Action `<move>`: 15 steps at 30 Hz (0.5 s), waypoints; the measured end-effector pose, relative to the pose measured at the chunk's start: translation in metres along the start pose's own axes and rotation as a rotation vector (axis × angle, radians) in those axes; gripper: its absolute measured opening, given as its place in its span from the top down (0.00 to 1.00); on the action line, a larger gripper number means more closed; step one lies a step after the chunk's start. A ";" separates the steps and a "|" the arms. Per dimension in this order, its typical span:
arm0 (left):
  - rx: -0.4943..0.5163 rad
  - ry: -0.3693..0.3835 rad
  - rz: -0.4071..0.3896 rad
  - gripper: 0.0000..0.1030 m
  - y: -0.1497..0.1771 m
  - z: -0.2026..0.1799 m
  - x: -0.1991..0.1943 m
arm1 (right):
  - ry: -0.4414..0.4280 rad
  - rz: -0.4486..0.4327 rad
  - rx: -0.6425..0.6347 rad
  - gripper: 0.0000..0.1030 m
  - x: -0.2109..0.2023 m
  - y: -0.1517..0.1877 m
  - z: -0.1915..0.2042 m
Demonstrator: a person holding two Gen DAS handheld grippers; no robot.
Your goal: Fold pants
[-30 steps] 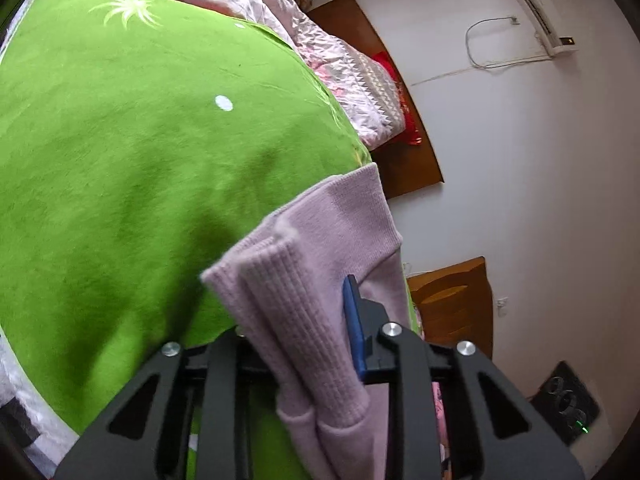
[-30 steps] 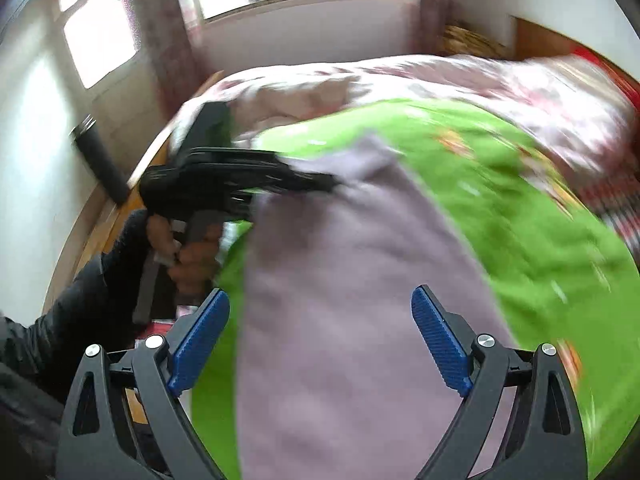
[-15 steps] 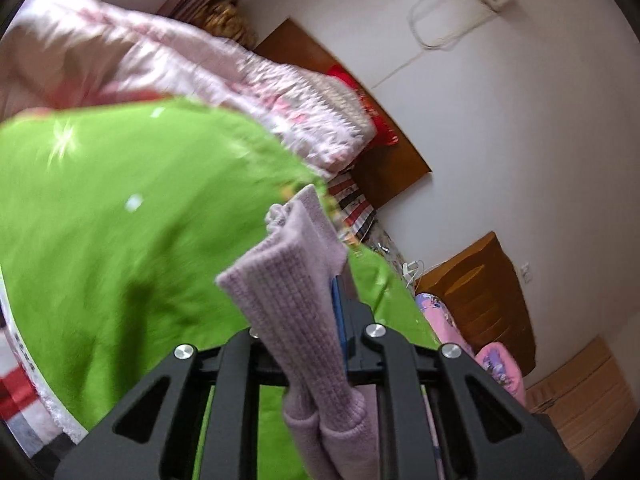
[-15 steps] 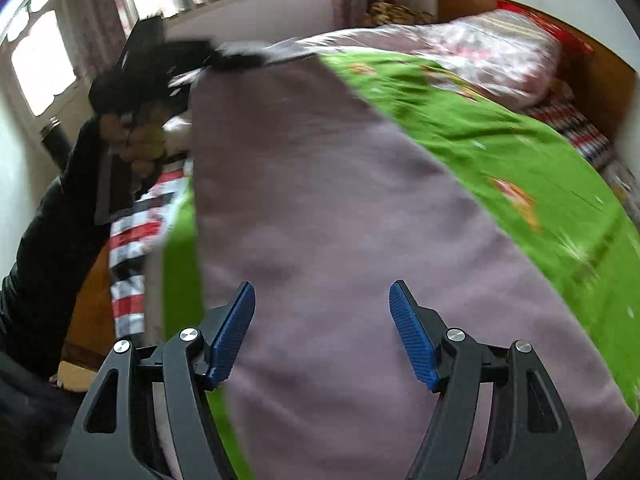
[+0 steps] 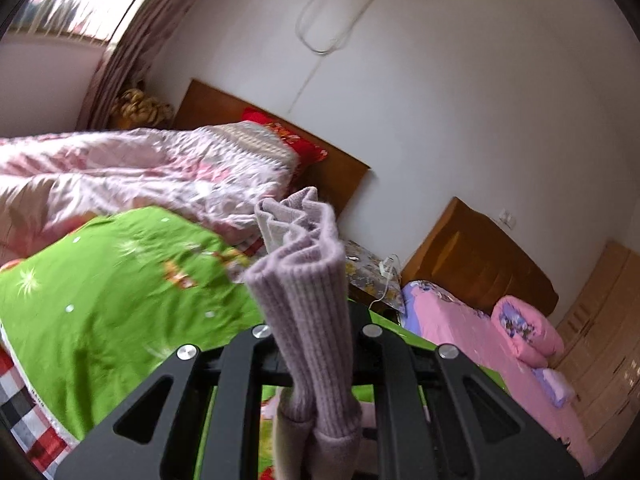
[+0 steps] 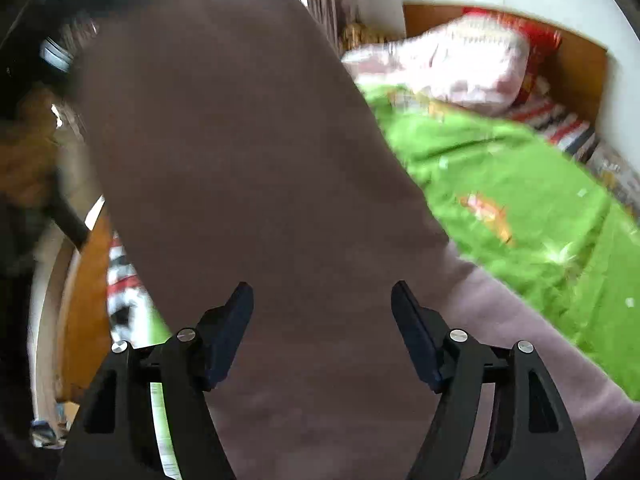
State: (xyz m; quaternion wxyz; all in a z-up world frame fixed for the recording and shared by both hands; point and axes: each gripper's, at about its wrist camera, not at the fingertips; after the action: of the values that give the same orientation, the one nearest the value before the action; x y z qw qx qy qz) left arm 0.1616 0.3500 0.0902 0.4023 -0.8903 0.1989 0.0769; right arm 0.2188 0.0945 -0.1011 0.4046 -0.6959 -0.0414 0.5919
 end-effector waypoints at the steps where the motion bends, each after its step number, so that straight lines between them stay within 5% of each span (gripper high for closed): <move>1: 0.008 0.011 0.004 0.89 0.002 -0.009 0.002 | -0.011 -0.007 -0.036 0.22 0.008 0.001 0.000; 4: 0.062 0.048 0.030 0.89 0.018 -0.049 0.006 | -0.017 0.023 -0.004 0.24 -0.009 -0.003 -0.009; 8: 0.143 0.083 0.064 0.89 0.055 -0.103 0.010 | 0.049 -0.160 0.193 0.15 -0.106 0.033 -0.048; 13: 0.284 0.130 0.223 0.84 0.159 -0.171 0.049 | 0.143 -0.433 0.683 0.15 -0.224 0.168 -0.115; 15: 0.359 0.130 0.393 0.73 0.224 -0.186 0.084 | 0.207 -0.466 0.823 0.15 -0.255 0.224 -0.124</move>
State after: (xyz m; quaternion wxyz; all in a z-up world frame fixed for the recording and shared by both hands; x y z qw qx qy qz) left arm 0.1402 0.0533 0.0352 0.5173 -0.7523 0.4037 0.0596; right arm 0.1550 -0.2558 -0.0399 0.7702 -0.5054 0.0820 0.3803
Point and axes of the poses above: each gripper's, at about its wrist camera, not at the fingertips, and x roughly the way its jaws point, z to its left, y to its underside, and after that the axes turned 14 degrees about -x, right-handed
